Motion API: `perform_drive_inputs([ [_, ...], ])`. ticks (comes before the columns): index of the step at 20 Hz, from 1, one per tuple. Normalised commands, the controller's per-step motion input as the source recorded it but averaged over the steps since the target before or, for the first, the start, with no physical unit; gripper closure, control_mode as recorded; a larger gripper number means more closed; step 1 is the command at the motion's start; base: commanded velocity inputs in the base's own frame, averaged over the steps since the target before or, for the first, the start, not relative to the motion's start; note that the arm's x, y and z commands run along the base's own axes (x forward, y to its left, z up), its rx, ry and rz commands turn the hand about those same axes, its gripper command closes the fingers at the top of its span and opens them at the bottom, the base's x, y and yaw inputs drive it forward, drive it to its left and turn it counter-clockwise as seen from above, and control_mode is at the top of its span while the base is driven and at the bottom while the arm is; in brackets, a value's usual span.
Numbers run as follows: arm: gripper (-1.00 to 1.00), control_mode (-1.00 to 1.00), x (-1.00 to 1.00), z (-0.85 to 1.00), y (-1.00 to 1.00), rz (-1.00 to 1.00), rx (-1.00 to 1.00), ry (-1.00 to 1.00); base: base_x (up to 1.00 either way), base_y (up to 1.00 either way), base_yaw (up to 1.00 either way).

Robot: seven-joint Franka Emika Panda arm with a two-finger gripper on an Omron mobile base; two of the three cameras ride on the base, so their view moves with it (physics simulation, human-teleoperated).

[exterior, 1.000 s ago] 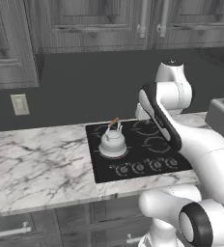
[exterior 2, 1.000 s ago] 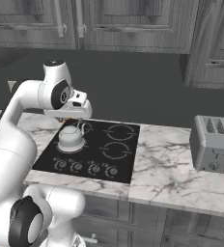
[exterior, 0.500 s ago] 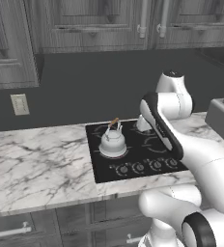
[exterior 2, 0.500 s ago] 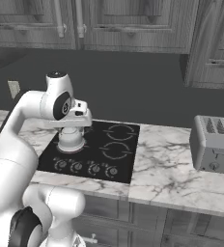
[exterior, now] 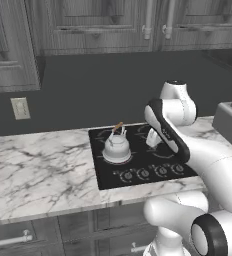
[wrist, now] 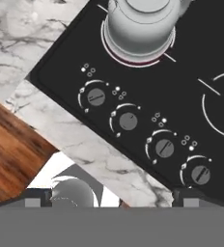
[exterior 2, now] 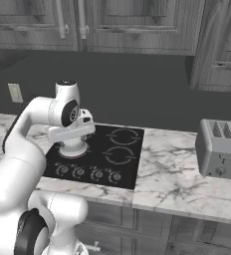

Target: Turn off the front left burner of the stove.

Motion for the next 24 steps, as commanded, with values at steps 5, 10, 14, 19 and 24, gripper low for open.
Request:
perform_drive_inputs([
  [5, -1.0, -1.0, 0.0, -0.3, 0.1, 0.6, -0.13, 0.03, 0.0, 0.0, 0.0],
  [10, -1.0, -1.0, 0.0, -0.32, 0.08, 0.54, -0.14, 0.05, 0.0, 0.0, 0.0],
  [14, -1.0, -1.0, 0.01, -0.29, 0.0, 0.5, -0.01, 0.03, 0.0, 0.0, 0.0],
  [19, -1.0, -1.0, 0.22, -0.19, 0.05, 0.4, 0.01, 0.05, 0.0, 0.0, 0.0],
  [24, -1.0, -1.0, 0.35, -0.16, 0.29, 0.32, 0.03, 0.11, 0.0, 0.0, 0.0],
])
